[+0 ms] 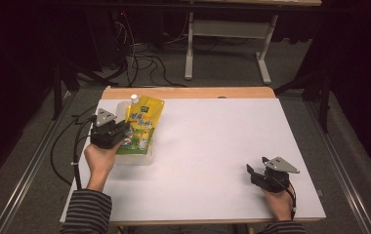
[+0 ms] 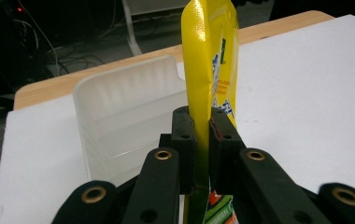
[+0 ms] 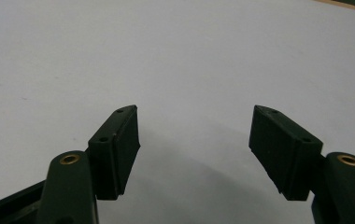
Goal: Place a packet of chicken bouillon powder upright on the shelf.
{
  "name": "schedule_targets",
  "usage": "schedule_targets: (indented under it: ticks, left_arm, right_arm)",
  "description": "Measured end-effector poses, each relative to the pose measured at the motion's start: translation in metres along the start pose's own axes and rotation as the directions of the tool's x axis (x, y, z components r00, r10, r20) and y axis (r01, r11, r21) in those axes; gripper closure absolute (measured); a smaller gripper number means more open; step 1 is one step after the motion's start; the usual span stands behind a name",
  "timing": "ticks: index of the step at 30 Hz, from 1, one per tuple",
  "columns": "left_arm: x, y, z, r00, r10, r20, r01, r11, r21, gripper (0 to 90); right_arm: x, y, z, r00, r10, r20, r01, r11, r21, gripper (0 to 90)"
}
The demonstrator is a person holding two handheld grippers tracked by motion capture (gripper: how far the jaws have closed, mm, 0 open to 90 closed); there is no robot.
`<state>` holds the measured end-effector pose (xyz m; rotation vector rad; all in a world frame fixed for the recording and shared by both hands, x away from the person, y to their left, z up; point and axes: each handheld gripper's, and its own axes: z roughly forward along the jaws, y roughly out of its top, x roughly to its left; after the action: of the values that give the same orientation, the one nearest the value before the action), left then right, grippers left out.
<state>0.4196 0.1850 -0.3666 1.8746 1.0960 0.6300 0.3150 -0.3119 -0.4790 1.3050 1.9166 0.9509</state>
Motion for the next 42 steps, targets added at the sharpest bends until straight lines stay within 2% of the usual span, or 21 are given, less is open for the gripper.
schedule_targets:
  ticks: [5, 9, 13, 16, 20, 24, 26, 28, 29, 34, 39, 42]
  left_arm:
    - [-0.001, 0.003, -0.001, 0.9999, -0.006, 0.015, 0.006, 0.9994, 0.034, 83.3]
    - [-0.002, 0.006, 0.0, 1.0, 0.001, -0.007, 0.0, 0.9985, 0.055, 84.4]
    - [-0.004, 0.005, 0.002, 0.9998, 0.001, -0.02, 0.0, 0.9999, 0.016, 87.1]
    - [-0.006, 0.004, 0.004, 0.9989, 0.01, -0.046, -0.011, 0.9998, -0.015, 88.7]
    - [-0.009, -0.002, 0.003, 0.998, 0.004, -0.064, -0.01, 0.9954, -0.095, 89.5]
    - [-0.01, -0.012, 0.003, 0.9969, 0.018, -0.077, -0.026, 0.9938, -0.108, 88.7]
    - [-0.007, -0.015, 0.0, 0.9985, 0.0, -0.054, -0.007, 0.9935, -0.114, 87.7]
    - [-0.006, -0.015, -0.002, 0.9985, 0.003, -0.055, -0.009, 0.9954, -0.096, 86.8]
    - [-0.005, -0.015, -0.004, 0.9991, -0.001, -0.041, -0.002, 0.9964, -0.084, 86.2]
    - [-0.003, -0.01, -0.009, 0.9997, -0.008, -0.024, 0.008, 0.9999, -0.01, 84.7]
    - [-0.002, 0.0, -0.01, 0.9996, -0.019, 0.02, 0.018, 0.9972, 0.072, 83.9]
    - [-0.001, 0.003, -0.009, 1.0, -0.004, 0.0, 0.004, 0.996, 0.089, 84.9]
  right_arm:
    - [0.0, 0.0, 0.0, 1.0, -0.001, -0.001, 0.001, 1.0, 0.0, 33.7]
    - [0.0, 0.0, 0.0, 1.0, -0.003, -0.001, 0.003, 1.0, 0.0, 33.7]
    - [0.0, 0.0, 0.0, 1.0, 0.001, -0.001, -0.001, 1.0, 0.0, 33.6]
    - [0.0, 0.0, 0.0, 1.0, 0.004, 0.0, -0.004, 1.0, -0.002, 33.6]
    - [-0.001, 0.0, -0.001, 1.0, 0.005, 0.0, -0.005, 1.0, -0.004, 33.6]
    - [-0.001, 0.0, 0.0, 1.0, 0.003, 0.0, -0.003, 1.0, -0.005, 33.7]
    - [0.0, 0.0, 0.0, 1.0, 0.002, 0.0, -0.002, 1.0, -0.004, 33.7]
    - [0.0, 0.0, 0.0, 1.0, 0.001, -0.001, -0.001, 1.0, -0.001, 33.6]
    - [0.0, 0.0, 0.0, 1.0, -0.002, 0.0, 0.002, 1.0, -0.001, 33.6]
    - [-0.001, 0.0, 0.0, 1.0, 0.006, 0.003, -0.006, 1.0, -0.006, 33.7]
    - [0.0, 0.0, 0.0, 1.0, -0.003, 0.002, 0.003, 1.0, 0.001, 33.6]
    - [0.0, 0.0, 0.0, 1.0, 0.0, -0.002, 0.0, 1.0, 0.0, 33.6]
